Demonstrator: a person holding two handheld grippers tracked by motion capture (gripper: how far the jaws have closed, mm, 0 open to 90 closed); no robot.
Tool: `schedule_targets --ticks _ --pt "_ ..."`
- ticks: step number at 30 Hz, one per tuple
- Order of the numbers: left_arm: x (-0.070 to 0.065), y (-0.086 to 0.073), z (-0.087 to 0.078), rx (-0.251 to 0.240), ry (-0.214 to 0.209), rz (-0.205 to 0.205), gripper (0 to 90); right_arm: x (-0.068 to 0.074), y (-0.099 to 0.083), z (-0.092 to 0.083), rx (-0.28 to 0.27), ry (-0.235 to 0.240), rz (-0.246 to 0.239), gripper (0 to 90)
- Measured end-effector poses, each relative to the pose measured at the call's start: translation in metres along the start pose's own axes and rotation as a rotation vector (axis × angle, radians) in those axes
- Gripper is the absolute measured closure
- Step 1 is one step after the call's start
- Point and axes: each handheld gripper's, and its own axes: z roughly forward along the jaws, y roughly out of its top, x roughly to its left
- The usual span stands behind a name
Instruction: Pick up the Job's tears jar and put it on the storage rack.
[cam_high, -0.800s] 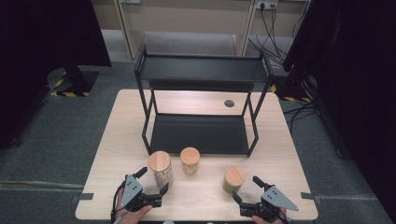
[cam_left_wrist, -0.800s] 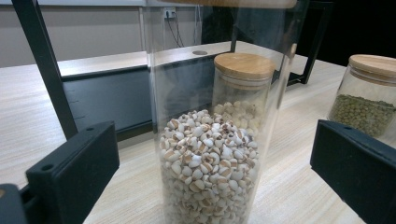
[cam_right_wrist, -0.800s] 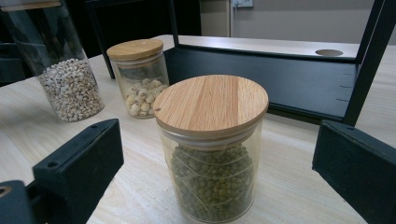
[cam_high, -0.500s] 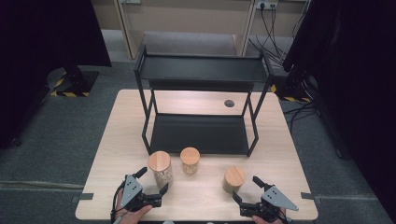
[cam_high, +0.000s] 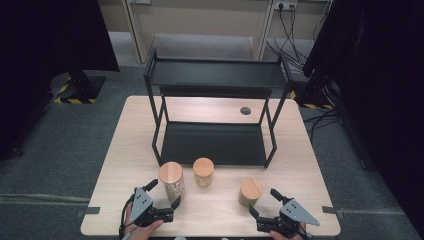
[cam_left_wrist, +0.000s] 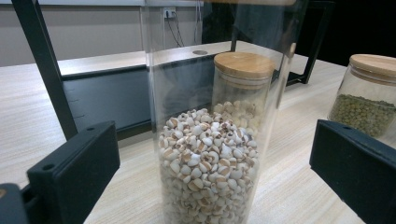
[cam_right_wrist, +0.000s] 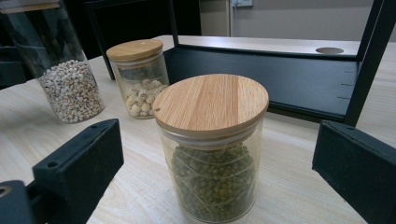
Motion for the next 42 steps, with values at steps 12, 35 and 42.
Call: schedule_targets --ticks 12,35,42 --pt "0.001 -0.001 0.002 -0.012 0.006 -0.014 1.2 -0.001 0.000 0.000 -0.002 -0.002 0.005 2.2" --pt "-0.002 0.010 0.013 -0.008 0.000 -0.025 1.9 0.000 0.000 0.001 -0.001 -0.002 0.010 2.3" --pt "-0.002 0.015 0.017 -0.005 0.013 -0.012 8.2 0.000 0.000 0.001 0.001 0.000 0.009 2.3"
